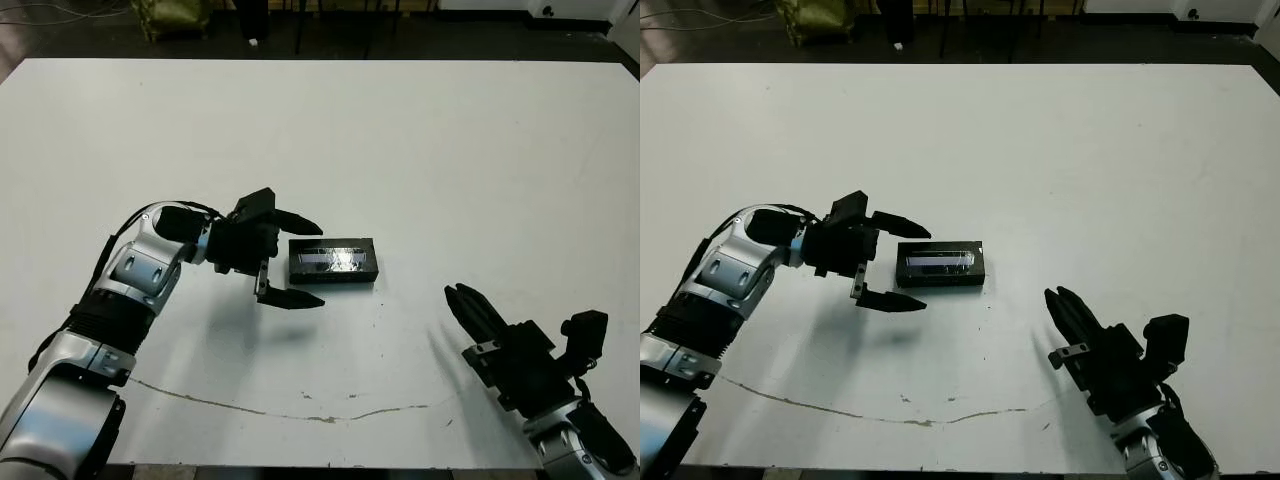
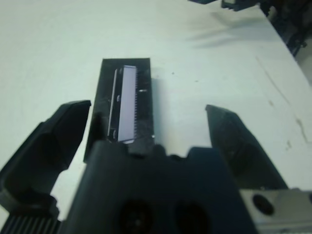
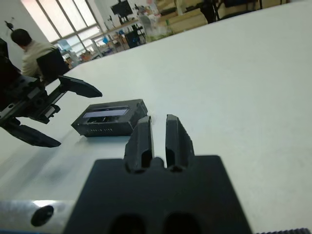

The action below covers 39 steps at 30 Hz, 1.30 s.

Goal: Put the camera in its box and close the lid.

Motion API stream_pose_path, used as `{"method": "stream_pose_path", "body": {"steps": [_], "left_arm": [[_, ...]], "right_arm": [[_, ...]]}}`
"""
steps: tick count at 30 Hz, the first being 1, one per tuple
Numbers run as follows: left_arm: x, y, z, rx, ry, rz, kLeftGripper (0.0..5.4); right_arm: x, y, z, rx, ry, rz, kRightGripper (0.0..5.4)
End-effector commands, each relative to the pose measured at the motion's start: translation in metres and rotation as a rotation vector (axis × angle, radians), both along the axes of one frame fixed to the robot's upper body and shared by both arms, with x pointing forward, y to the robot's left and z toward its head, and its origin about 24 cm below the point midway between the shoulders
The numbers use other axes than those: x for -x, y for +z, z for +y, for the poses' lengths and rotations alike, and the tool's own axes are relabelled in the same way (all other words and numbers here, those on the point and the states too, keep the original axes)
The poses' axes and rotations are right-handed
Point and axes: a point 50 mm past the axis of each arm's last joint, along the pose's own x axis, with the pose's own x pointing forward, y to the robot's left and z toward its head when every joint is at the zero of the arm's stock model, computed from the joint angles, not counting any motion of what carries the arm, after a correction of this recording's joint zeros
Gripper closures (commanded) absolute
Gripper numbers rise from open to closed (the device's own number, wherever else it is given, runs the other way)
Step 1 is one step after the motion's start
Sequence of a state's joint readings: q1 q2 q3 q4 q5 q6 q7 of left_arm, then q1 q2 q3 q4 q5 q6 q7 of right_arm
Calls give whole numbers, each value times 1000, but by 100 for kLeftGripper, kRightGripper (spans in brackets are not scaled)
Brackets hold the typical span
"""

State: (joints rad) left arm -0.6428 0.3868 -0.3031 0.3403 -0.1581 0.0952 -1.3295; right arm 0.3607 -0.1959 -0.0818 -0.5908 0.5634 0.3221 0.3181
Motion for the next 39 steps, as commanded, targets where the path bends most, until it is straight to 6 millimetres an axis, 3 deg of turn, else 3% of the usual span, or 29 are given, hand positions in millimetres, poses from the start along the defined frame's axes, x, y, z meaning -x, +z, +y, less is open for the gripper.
{"method": "stream_pose_path", "body": {"steps": [1,9,15,24,36,39], "left_arm": [[4,-3,15,-13,59,0,2],[12,6,30,133,220,-129,2],[32,3,15,394,634,-185,25],[54,-13,-25,484,832,-167,236],[58,-37,-76,507,1028,5,533],[54,-41,-82,493,1030,29,539]], "right_arm": [[1,-7,-3,15,-11,32,540],[0,-8,-4,15,-3,44,540],[-1,-6,0,13,-21,50,540],[-8,-16,0,-27,-13,30,540],[-6,-14,3,-35,-9,11,540],[-6,-14,3,-41,-12,23,540]]}}
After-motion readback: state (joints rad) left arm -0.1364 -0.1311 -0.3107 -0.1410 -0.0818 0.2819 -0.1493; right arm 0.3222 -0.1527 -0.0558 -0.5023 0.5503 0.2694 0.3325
